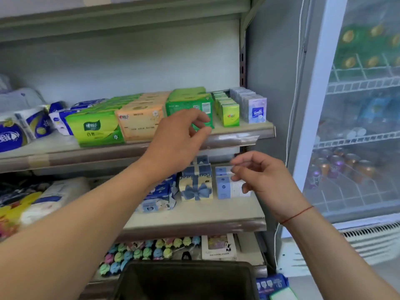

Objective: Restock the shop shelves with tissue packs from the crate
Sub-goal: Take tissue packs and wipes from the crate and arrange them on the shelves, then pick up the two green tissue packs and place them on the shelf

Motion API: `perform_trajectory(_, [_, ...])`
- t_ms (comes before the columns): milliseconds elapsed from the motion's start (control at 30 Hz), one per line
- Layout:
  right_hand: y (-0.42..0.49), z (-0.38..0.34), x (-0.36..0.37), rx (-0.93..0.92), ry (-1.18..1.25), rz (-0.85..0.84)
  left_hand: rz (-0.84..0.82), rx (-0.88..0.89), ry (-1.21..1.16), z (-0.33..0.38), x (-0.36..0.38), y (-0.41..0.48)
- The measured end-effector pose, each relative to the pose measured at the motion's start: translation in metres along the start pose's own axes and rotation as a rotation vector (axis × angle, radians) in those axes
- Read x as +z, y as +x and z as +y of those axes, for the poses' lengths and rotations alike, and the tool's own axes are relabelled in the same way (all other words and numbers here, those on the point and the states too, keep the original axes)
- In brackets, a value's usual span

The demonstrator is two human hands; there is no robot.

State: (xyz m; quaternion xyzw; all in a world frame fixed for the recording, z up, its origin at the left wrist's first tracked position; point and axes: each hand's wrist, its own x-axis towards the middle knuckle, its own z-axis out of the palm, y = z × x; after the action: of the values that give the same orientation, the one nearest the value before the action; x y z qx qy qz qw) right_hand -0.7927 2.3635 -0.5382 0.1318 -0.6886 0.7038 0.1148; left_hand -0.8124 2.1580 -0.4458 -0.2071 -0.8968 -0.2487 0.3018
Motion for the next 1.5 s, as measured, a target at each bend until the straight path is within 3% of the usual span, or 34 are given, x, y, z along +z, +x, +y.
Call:
perform_trajectory(100, [-0.019, 0.016, 0.012, 0.045, -0.063, -0.024, -0.054, -0.150, -0.178, -0.014, -0.001, -0.057])
perform_trajectory(467, [-0.094, 0.077, 0.071, 0.205, -0.280, -0.090, -0.141, -0.535, -0.412, -0.090, 0.038, -0.244])
perform_trajectory(667, [-0.124, 0.114, 0.081, 0.341, -0.410, -0.154, -0.337, -0.518, -0.350, -0.100, 0.062, -0.279])
perform_trajectory(867, [-0.128, 0.125, 0.073, 0.417, -0.464, -0.186, -0.317, -0.505, -0.323, -0.117, 0.057, -0.276])
perform_trajectory(1167, [-0.143, 0.153, 0.075, 0.518, -0.523, -0.356, -0.484, -0.533, -0.316, -0.143, 0.053, -0.314])
perform_trajectory(1333, [-0.157, 0.169, 0.077, 0.617, -0.505, -0.440, -0.579, -0.602, -0.266, -0.158, 0.050, -0.334])
perform_trajectory(1500, [-0.197, 0.196, 0.069, 0.806, -0.332, -0.376, -0.644, -0.794, -0.356, -0.170, 0.054, -0.369])
